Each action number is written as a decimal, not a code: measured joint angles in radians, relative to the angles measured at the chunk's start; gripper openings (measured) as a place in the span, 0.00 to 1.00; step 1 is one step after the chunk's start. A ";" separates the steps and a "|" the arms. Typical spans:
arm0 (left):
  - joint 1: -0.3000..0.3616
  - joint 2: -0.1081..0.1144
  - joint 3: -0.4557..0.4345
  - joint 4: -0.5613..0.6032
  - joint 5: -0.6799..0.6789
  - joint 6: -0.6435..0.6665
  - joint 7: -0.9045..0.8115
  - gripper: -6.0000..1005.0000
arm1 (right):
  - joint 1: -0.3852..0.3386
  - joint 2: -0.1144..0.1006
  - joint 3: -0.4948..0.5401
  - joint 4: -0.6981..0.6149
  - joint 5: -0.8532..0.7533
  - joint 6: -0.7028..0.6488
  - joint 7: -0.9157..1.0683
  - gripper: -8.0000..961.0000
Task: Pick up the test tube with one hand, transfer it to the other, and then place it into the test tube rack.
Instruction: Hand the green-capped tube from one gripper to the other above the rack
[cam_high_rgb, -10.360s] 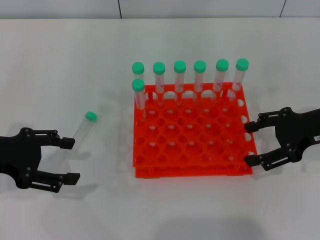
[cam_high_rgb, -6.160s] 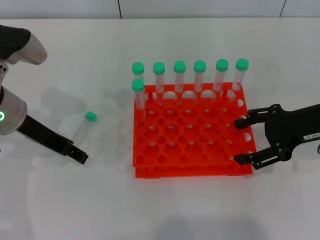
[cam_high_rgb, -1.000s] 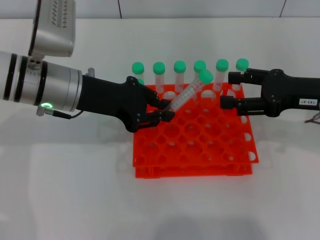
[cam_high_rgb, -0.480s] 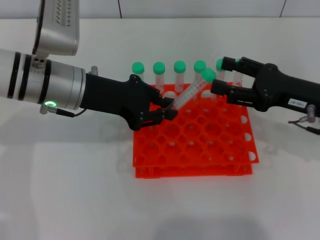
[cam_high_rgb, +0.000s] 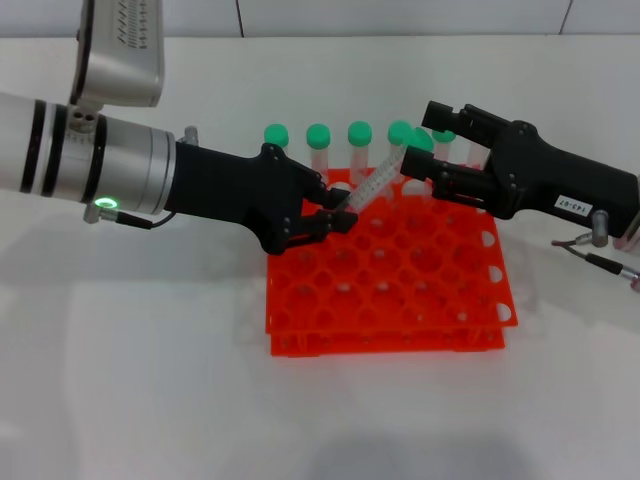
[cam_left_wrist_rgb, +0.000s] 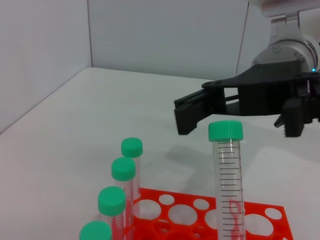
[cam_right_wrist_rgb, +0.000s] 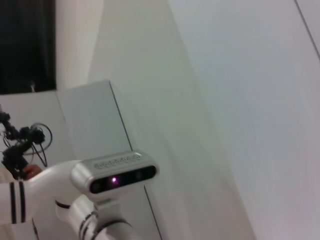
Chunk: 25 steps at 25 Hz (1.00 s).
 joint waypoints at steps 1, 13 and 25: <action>-0.001 0.000 0.000 -0.001 0.000 0.000 0.000 0.29 | 0.003 0.000 -0.002 0.017 0.014 -0.010 -0.021 0.89; -0.004 -0.006 0.002 -0.002 -0.006 -0.001 0.017 0.30 | 0.012 0.000 -0.005 0.095 0.049 -0.026 -0.097 0.87; -0.004 -0.013 0.002 -0.001 -0.007 0.000 0.026 0.31 | 0.010 0.000 -0.003 0.122 0.050 -0.027 -0.130 0.82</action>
